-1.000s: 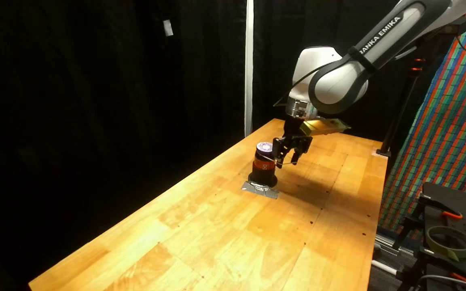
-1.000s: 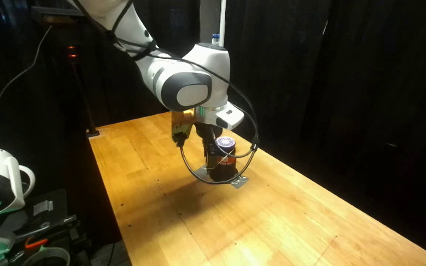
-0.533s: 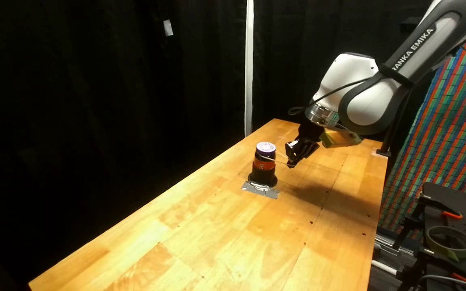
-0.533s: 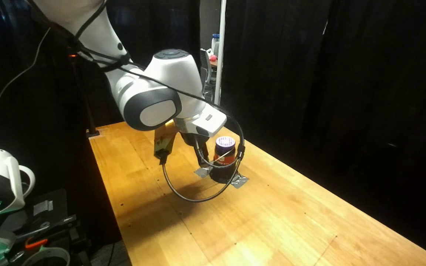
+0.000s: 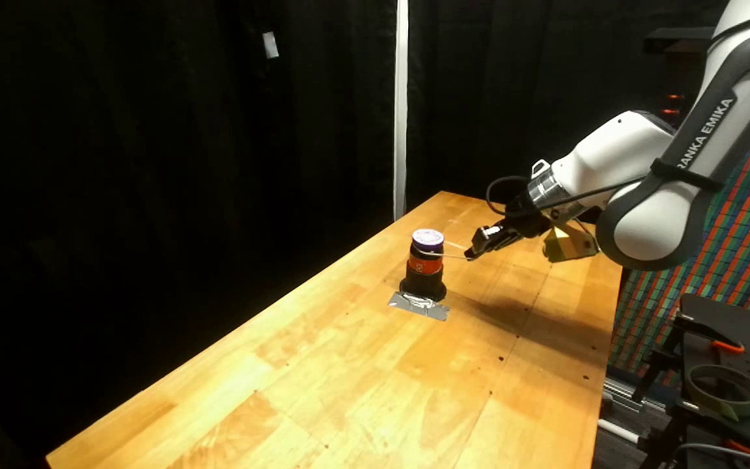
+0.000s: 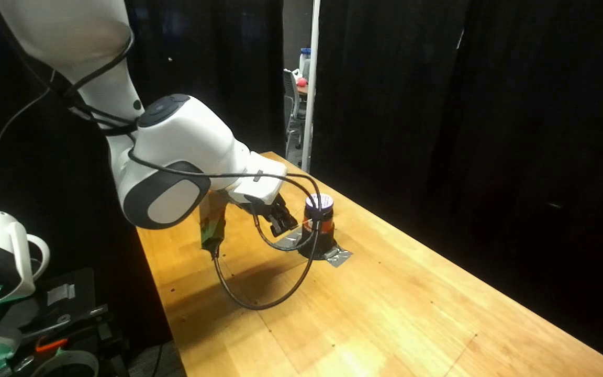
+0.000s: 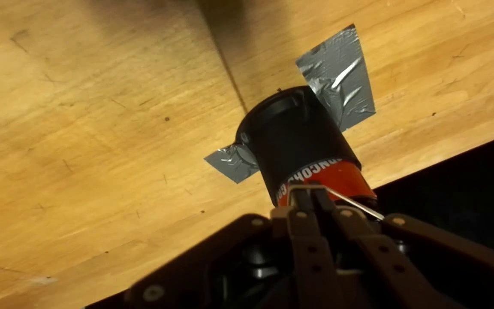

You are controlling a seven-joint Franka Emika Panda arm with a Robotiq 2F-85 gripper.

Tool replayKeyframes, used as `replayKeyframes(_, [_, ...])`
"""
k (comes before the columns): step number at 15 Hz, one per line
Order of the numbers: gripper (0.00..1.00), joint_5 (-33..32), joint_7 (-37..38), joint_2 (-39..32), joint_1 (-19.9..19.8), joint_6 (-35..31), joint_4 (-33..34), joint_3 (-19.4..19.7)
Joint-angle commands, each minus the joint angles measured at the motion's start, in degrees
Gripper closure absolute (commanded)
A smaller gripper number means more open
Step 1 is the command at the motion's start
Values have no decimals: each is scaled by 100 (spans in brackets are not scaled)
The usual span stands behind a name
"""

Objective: Put the rubber band on the jar.

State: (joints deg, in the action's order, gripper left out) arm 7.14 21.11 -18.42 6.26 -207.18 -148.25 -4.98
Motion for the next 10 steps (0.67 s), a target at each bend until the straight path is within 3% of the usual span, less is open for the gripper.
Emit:
replayKeyframes(1, [92, -519, 83, -177, -447, -1089, -333, -374])
replayKeyframes(10, [94, -1385, -99, -1192, -858, -3462, -269, -318])
